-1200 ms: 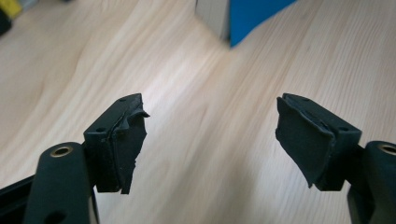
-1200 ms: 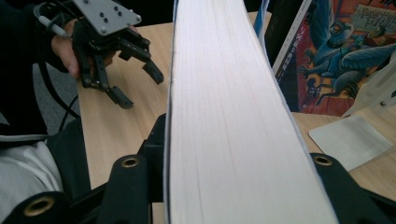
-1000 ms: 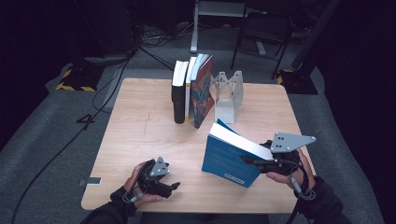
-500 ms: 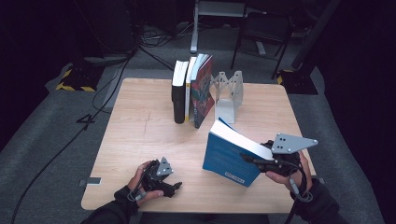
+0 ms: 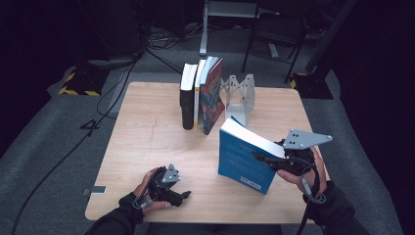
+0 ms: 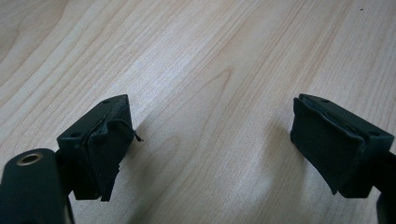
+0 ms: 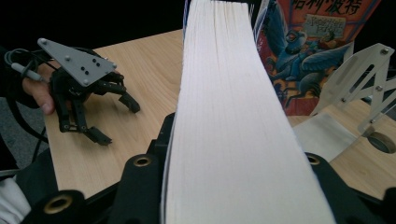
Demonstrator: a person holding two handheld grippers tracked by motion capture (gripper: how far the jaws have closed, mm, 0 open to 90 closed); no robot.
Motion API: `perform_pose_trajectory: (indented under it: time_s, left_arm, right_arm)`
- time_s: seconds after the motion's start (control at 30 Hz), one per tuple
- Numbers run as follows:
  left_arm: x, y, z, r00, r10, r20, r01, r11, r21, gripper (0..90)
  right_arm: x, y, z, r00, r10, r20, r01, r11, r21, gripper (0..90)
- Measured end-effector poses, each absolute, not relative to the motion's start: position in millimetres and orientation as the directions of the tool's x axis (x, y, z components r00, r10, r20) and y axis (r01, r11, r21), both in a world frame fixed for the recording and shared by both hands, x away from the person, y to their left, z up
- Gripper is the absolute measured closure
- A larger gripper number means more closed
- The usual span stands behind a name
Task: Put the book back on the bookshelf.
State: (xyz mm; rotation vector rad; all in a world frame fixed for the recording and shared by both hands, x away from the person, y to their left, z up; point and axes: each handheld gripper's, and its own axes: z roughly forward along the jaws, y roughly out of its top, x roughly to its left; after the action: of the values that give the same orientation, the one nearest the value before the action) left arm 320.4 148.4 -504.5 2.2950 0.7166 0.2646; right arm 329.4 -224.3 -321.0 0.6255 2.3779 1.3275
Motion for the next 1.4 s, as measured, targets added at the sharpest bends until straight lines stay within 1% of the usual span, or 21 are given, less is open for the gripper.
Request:
perform_pose_trajectory:
  time_s: [0.37,0.53,0.77,1.23,1.4]
  left_arm:
    - [320,149,-504,0.827,0.562,-0.013,0.417,-0.599,0.684,13.4]
    - [320,149,-504,0.825,0.564,-0.016,0.422,-0.598,0.682,13.4]
    - [320,149,-504,0.827,0.562,-0.014,0.418,-0.597,0.684,13.4]
    - [320,148,-504,0.826,0.564,-0.015,0.419,-0.596,0.685,13.4]
    - [320,148,-504,0.825,0.565,-0.016,0.421,-0.596,0.684,13.4]
  right_arm:
    - [345,-218,-304,-0.807,0.577,-0.123,0.229,0.498,0.837,59.7]
    - [364,-219,-301,-0.766,0.629,-0.134,0.253,0.486,0.837,59.7]
    - [387,-214,-297,-0.737,0.659,-0.151,0.266,0.488,0.831,59.7]
    - [448,-203,-282,-0.618,0.774,-0.136,0.307,0.397,0.865,59.6]
    - [470,-203,-278,-0.58,0.807,-0.112,0.321,0.353,0.879,59.7]
